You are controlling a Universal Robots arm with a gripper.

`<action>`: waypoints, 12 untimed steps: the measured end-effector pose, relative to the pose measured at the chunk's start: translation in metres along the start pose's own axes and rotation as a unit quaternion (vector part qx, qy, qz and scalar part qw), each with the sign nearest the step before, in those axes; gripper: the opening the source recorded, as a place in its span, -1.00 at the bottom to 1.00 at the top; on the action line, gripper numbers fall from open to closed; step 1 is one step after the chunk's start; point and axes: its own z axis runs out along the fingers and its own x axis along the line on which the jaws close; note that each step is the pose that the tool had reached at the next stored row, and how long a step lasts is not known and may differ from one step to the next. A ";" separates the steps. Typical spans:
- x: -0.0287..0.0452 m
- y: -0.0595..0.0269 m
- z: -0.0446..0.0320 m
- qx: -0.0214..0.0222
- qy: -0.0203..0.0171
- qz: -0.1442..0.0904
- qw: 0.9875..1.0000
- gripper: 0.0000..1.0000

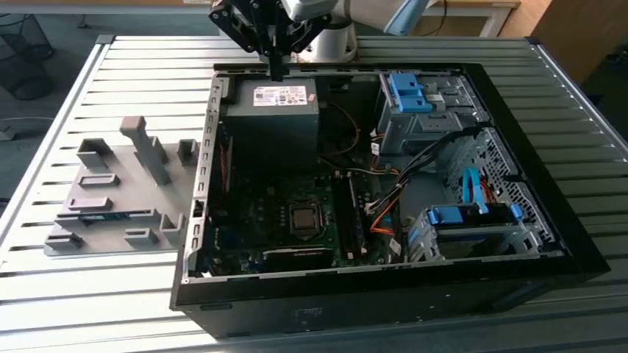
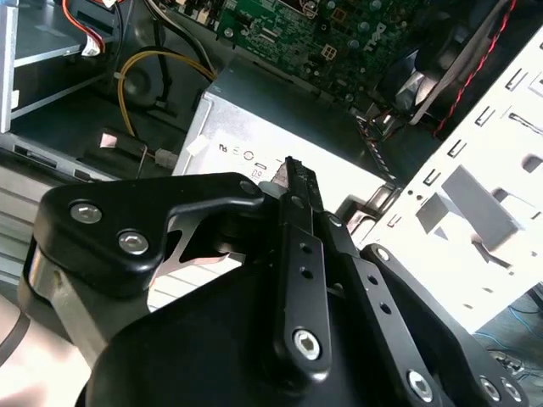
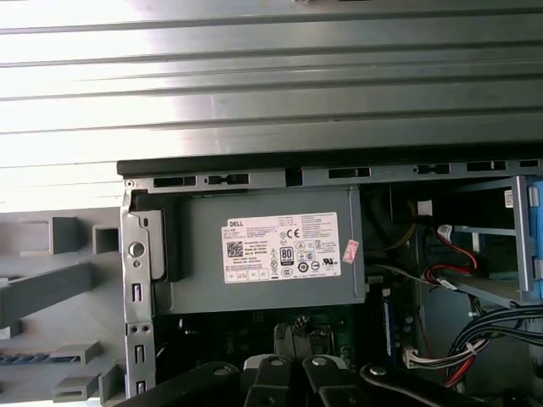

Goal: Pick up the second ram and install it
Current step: 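Reach for the second ram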

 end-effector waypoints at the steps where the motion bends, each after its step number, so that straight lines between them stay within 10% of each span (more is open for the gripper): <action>1: 0.0009 -0.0001 0.0000 0.000 0.000 0.000 1.000 -0.80; 12: 0.0104 -0.0008 -0.0003 0.000 0.000 0.000 1.000 -0.80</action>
